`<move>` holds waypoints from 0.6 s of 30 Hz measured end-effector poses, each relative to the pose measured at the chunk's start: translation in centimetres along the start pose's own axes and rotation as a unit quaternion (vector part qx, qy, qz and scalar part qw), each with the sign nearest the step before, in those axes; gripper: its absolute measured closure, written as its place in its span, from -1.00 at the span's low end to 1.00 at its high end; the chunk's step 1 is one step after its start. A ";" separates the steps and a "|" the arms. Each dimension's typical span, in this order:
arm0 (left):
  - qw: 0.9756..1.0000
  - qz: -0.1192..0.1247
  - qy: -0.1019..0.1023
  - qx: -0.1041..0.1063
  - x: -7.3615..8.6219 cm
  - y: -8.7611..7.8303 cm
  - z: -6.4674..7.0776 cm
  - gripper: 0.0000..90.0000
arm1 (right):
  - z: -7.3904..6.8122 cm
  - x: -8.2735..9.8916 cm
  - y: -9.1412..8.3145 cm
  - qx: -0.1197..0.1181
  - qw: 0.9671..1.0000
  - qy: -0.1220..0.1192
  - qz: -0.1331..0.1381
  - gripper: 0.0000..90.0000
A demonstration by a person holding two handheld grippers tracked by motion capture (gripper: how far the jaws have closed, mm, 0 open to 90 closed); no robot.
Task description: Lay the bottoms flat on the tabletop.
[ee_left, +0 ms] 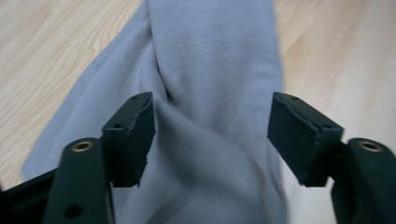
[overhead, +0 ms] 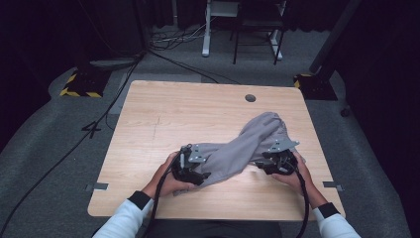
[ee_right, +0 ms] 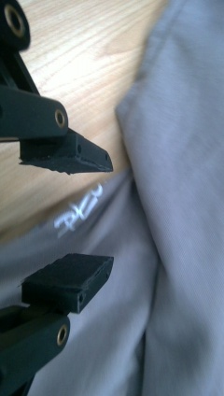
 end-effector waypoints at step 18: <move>0.994 0.100 -0.037 -0.017 -1.5 -7.0 -4.4 0.92 | 2.5 0.1 -1.8 0.066 0.997 0.013 0.029 0.98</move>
Point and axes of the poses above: each handheld gripper's, and its own axes: y roughly forward along the jaws, x roughly out of its underside, z roughly to its right, the point moved 1 cm from there along y, roughly forward along the jaws, and after that the axes turned 9 degrees about x, right-handed, at the moved point
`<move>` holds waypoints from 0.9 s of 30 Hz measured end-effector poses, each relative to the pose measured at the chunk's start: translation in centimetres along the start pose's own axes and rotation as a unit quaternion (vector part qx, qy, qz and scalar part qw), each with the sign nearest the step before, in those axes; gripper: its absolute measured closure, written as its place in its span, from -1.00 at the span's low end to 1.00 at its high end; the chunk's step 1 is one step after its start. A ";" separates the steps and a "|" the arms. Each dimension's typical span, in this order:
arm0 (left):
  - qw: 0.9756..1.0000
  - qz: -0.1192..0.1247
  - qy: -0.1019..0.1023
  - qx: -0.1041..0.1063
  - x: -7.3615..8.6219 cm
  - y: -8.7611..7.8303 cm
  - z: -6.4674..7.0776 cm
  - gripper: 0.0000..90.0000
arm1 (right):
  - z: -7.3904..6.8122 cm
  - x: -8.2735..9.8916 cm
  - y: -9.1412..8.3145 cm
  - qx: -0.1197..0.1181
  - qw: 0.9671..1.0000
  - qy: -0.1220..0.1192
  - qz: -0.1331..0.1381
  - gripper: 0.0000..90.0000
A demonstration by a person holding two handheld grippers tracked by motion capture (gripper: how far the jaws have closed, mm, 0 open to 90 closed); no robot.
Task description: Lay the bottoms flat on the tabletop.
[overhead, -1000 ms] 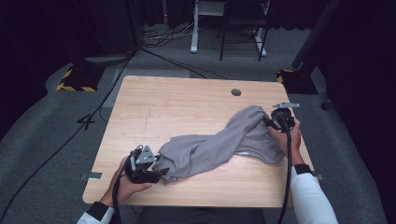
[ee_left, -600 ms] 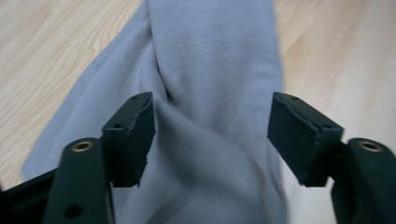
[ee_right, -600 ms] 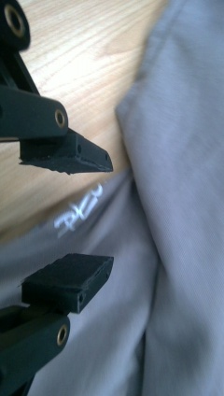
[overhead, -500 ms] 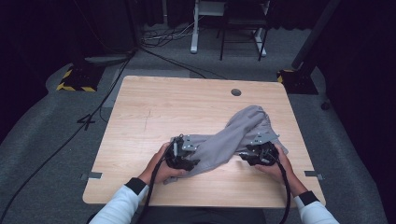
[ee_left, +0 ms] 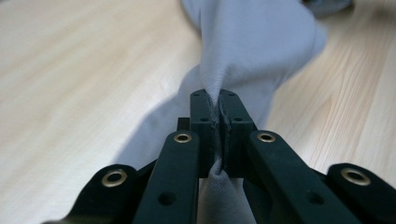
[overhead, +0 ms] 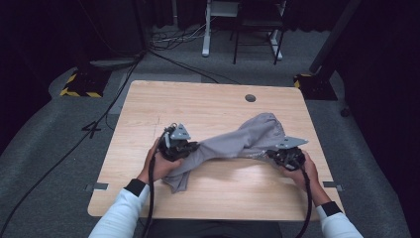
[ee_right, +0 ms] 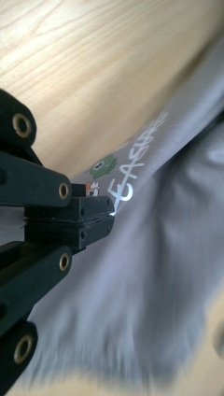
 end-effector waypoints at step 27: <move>0.992 -0.103 -0.062 -0.025 7.5 0.3 -4.9 0.69 | 1.7 -0.8 -0.5 -0.004 0.996 0.074 0.041 0.02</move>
Point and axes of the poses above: each handheld gripper's, and its own axes: y roughly forward along the jaws, x roughly out of its underside, z roughly to its right, the point moved 1 cm from there along y, roughly forward along the jaws, and after that the axes turned 9 degrees about x, right-handed, at the moved point
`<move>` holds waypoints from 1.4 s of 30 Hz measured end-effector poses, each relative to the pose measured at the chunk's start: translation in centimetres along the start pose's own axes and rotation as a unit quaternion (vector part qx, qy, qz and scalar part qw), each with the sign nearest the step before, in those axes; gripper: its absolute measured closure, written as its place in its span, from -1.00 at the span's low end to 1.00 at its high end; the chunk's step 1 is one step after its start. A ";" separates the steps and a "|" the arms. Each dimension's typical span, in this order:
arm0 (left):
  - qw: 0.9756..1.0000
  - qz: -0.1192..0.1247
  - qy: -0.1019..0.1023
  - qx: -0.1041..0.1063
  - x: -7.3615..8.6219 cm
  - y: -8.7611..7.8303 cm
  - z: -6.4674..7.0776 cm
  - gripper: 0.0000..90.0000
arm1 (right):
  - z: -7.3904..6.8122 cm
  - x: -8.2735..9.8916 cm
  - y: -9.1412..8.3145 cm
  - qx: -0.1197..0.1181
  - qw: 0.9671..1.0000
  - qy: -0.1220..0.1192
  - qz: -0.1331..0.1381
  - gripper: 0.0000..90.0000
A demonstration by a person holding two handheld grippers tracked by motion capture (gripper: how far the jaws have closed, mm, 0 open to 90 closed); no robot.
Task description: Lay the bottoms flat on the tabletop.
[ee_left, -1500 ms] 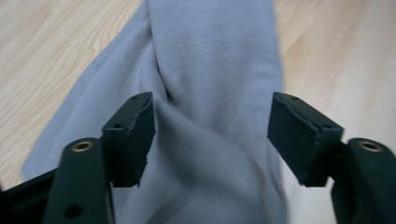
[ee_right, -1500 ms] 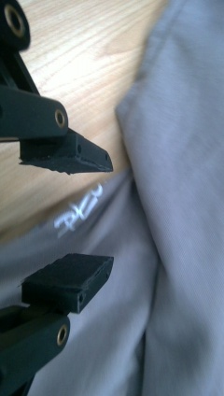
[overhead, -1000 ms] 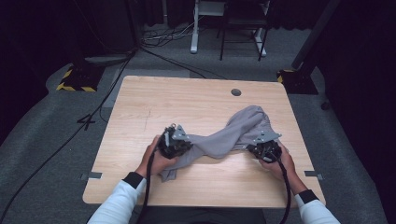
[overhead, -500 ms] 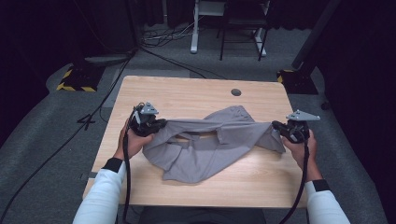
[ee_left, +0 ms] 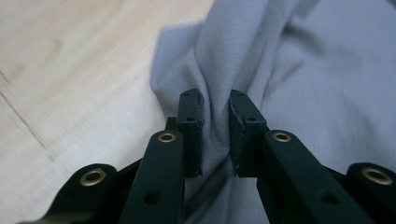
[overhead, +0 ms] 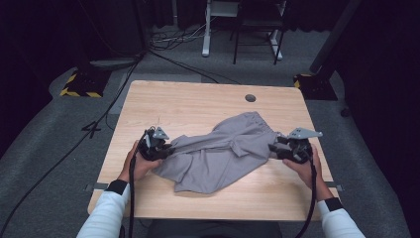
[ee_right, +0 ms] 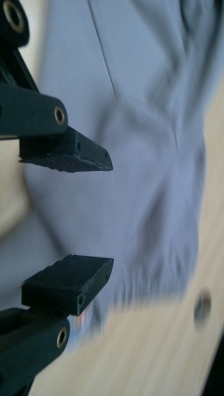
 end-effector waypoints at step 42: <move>0.998 -0.043 0.053 -0.004 -18.5 16.8 3.5 0.06 | -11.0 3.0 -2.7 -0.169 0.967 -0.187 -0.018 0.92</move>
Point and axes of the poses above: each handheld gripper's, and its own axes: y roughly forward along the jaws, x roughly out of its underside, z roughly to its right, the point moved 1 cm from there along y, roughly forward along the jaws, and after that the axes turned 9 degrees about x, right-handed, at the moved point
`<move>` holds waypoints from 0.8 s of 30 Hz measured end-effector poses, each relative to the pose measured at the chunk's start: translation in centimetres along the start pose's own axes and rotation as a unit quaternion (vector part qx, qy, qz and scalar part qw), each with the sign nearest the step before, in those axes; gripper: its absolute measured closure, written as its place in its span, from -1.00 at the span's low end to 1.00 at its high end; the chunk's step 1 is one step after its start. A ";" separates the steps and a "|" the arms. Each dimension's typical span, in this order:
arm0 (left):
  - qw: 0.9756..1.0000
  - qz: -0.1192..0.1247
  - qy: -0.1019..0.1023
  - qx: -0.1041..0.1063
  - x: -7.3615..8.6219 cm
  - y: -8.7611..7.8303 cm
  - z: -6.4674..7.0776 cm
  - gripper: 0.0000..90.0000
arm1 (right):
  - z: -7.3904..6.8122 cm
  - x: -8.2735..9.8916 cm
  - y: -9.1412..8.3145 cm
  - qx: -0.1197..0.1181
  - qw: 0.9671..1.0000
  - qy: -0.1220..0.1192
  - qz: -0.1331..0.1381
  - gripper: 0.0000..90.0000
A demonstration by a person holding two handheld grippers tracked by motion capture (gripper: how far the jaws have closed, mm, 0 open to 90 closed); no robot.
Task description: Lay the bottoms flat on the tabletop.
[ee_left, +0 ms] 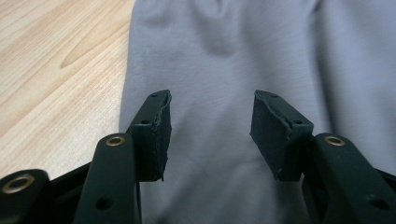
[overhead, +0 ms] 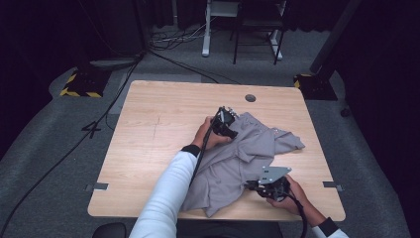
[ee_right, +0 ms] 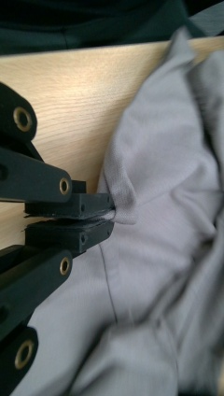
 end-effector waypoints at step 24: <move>0.974 0.026 -0.172 -0.148 15.1 -11.5 -11.2 0.10 | 5.6 -5.6 -6.5 0.095 0.992 0.036 0.080 0.92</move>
Point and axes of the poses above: each handheld gripper's, and its own axes: y roughly forward along the jaws, x roughly out of its underside, z roughly to its right, the point moved 1 cm from there along y, roughly forward along the jaws, and after that the axes turned 9 degrees about x, right-handed, at the moved point
